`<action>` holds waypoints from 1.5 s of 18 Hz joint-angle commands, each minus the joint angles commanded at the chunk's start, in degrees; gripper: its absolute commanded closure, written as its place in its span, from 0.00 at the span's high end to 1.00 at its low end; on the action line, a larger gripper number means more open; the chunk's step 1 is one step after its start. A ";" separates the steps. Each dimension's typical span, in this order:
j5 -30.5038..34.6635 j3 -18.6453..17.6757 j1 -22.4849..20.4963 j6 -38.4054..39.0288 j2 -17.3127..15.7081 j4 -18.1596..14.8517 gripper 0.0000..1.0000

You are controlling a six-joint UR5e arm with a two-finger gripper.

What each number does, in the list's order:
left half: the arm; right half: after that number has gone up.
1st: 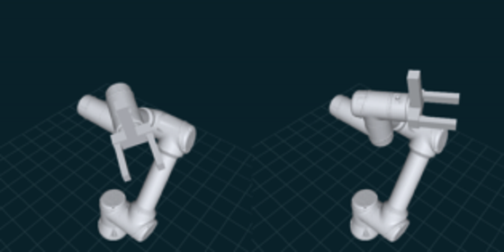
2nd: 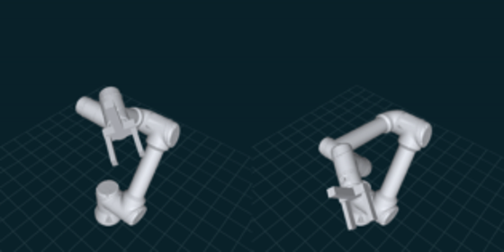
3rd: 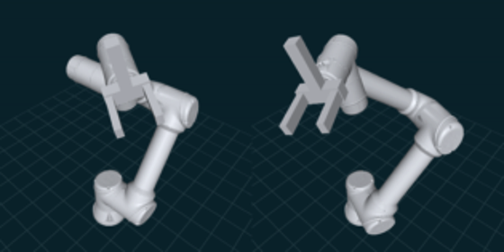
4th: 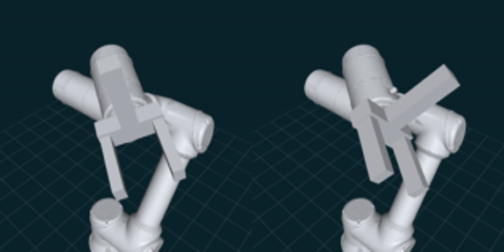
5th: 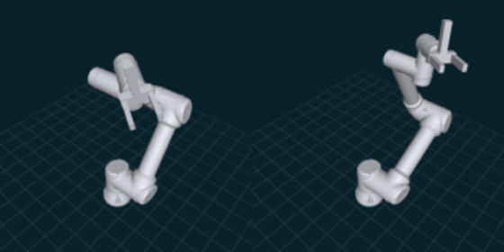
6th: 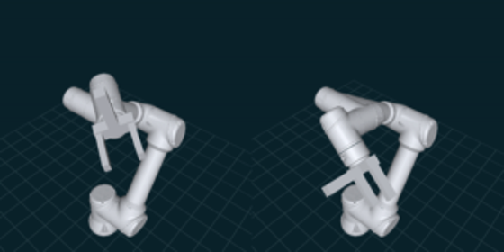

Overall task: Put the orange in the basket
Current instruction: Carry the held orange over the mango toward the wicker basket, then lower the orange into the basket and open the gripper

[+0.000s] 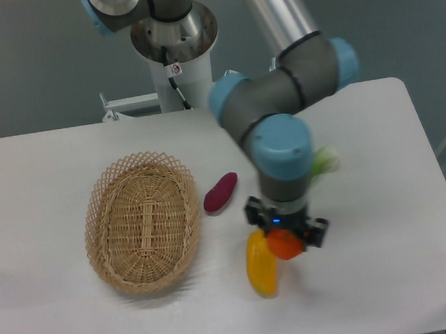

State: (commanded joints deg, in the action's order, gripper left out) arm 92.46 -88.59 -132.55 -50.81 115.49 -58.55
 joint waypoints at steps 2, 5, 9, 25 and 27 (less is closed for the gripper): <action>0.18 0.00 2.55 2.02 0.26 1.94 0.78; 0.35 -0.44 6.41 4.31 0.18 2.21 0.79; 0.44 -1.84 10.37 5.37 0.09 2.30 0.79; 2.20 -11.96 16.09 6.16 -1.85 2.74 0.88; 2.46 -11.87 16.09 6.16 -1.85 2.74 0.92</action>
State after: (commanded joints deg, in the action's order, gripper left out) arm 94.92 -100.46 -116.46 -44.65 113.64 -55.81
